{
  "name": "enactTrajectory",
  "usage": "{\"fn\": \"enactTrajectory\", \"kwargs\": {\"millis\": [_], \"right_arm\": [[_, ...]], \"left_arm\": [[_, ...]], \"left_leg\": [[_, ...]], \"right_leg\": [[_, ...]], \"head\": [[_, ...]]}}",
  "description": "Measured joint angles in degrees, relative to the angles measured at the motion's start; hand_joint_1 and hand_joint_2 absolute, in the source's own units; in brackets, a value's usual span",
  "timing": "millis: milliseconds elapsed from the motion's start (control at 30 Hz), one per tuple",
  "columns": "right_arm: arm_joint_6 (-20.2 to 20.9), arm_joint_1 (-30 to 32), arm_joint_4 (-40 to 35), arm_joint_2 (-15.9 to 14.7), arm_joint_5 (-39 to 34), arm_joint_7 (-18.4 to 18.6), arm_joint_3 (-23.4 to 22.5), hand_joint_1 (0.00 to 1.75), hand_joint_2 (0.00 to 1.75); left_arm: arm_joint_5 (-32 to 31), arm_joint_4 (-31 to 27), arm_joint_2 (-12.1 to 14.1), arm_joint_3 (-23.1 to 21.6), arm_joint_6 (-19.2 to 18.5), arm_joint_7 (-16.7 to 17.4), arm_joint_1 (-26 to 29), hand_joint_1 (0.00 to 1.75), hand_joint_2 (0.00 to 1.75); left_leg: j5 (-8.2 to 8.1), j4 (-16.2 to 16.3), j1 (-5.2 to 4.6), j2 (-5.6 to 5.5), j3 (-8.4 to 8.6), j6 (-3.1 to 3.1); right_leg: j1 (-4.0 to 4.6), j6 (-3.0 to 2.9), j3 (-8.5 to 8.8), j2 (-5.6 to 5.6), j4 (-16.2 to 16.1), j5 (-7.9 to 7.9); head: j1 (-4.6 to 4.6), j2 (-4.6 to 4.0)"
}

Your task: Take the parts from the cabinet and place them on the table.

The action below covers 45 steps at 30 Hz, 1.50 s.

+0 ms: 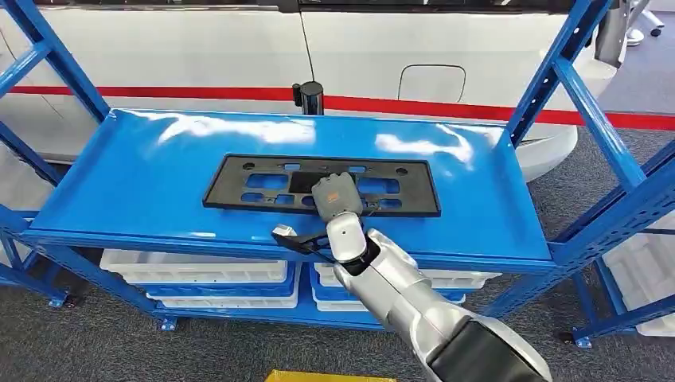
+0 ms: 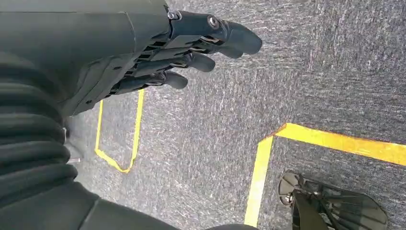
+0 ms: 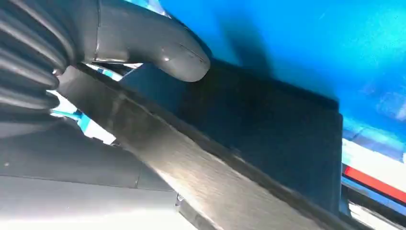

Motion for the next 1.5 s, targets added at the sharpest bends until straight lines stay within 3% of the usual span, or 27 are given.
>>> {"fn": "enactTrajectory", "kwargs": {"millis": [167,300,400,500,667,800,1000,1067,1200,1300,1433,1467,1500], "right_arm": [[-8.11,1.05,-0.26,-0.31,0.0,1.44,0.0,1.75,1.75],[-10.34,1.64,-0.66,-0.68,-0.02,1.6,-0.02,1.75,1.75],[-14.65,2.86,-2.43,-1.25,-0.31,0.61,-0.55,1.75,1.75],[-20.64,4.35,-6.08,-1.92,-3.02,-3.04,-2.71,1.75,1.75],[-28.08,9.01,-16.54,-3.14,-13.95,-12.9,-7.51,1.75,1.75],[-30.84,13.77,-27.11,-4.53,-22.72,-19.68,-10.54,1.75,1.75],[-31.45,17.12,-35.95,-5.92,-25.61,-21.81,-12.7,1.75,1.75],[-31.67,18.08,-37.8,-6.23,-29.75,-24.58,-13.0,1.75,1.75],[-28.86,20.36,-44.0,-7.17,-46.72,-32.81,-13.05,1.75,1.75],[-23.29,21.98,-49.72,-8.3,-62.4,-38.2,-13.05,1.75,1.75],[-16.34,23.72,-56.35,-10.56,-76.05,-42.73,-12.81,1.75,1.75],[-14.89,24.06,-58.26,-11.3,-78.2,-43.86,-12.66,1.75,1.75],[-14.25,24.4,-59.5,-11.81,-79.08,-44.48,-12.5,1.75,1.75]], "left_arm": [[0.0,0.0,-0.04,0.07,-0.02,-0.44,0.01,0.0,1.75],[0.0,0.0,-0.07,0.09,-0.04,-0.52,0.0,0.0,1.75],[-0.41,0.0,-0.09,0.09,-0.15,-0.74,0.02,0.0,1.75],[-1.05,0.0,-0.09,0.04,-0.28,-1.22,0.0,0.0,1.75],[-1.66,0.0,-0.09,0.02,-0.52,-1.81,0.05,0.0,1.75],[-1.75,0.0,-0.11,0.02,-0.52,-2.03,0.08,0.0,1.75],[-1.79,0.0,-0.11,0.02,-0.5,-2.1,0.08,0.0,1.75],[-1.79,0.0,-0.13,0.02,-0.44,-2.12,0.08,0.0,1.75],[-1.66,0.0,-0.2,0.02,0.41,-2.77,0.11,0.0,1.75],[-3.0,0.0,-0.31,-0.44,2.36,-5.35,0.3,0.0,1.75],[-2.1,0.0,-0.35,-0.61,3.63,-7.83,0.46,0.0,1.75],[-1.2,0.0,-0.33,-0.61,2.88,-8.5,0.48,0.0,0.0],[-0.5,0.0,-0.28,-0.55,1.94,-9.29,0.52,0.0,0.0]], "left_leg": [[0.0,0.0,0.0,-0.01,-0.13,0.0],[0.01,0.01,0.0,-0.01,-0.28,0.0],[0.01,0.01,0.01,0.0,-0.37,0.0],[0.0,0.02,0.01,0.01,-0.44,0.0],[0.0,0.02,0.01,-0.01,-0.51,0.0],[0.0,0.02,0.0,0.0,-0.53,0.0],[0.0,0.02,0.0,0.0,-0.52,0.01],[0.0,0.02,0.01,-0.01,-0.52,0.01],[0.0,0.02,0.01,0.0,-0.54,0.0],[0.0,0.02,0.01,-0.03,-0.61,0.0],[0.0,0.02,0.0,-0.02,-0.69,0.0],[0.0,0.02,0.0,-0.02,-0.69,0.01],[0.0,0.02,0.0,-0.03,-0.69,0.01]], "right_leg": [[0.0,0.0,-0.09,0.0,0.0,0.0],[0.0,0.01,-0.24,0.0,0.01,0.01],[0.0,0.01,-0.31,0.0,0.01,0.01],[0.0,0.01,-0.39,0.0,0.01,0.01],[0.0,0.01,-0.44,-0.01,0.01,0.0],[-0.01,0.01,-0.45,-0.01,0.01,0.0],[-0.01,0.01,-0.45,0.0,0.0,0.0],[-0.01,0.01,-0.45,-0.01,0.0,0.01],[-0.01,0.01,-0.47,0.0,0.01,0.0],[-0.01,0.01,-0.53,-0.01,0.01,0.0],[-0.02,0.01,-0.6,-0.01,0.0,0.0],[-0.03,0.01,-0.6,-0.01,0.0,0.0],[-0.04,0.01,-0.6,-0.01,0.0,0.0]], "head": [[0.0,0.0],[-0.02,0.0],[0.0,0.0],[0.0,0.0],[0.0,0.0],[0.0,-0.02],[0.0,-0.02],[0.0,-0.02],[-0.02,-0.02],[0.0,0.0],[-0.02,0.0],[-0.02,0.0],[-0.02,0.0]]}}
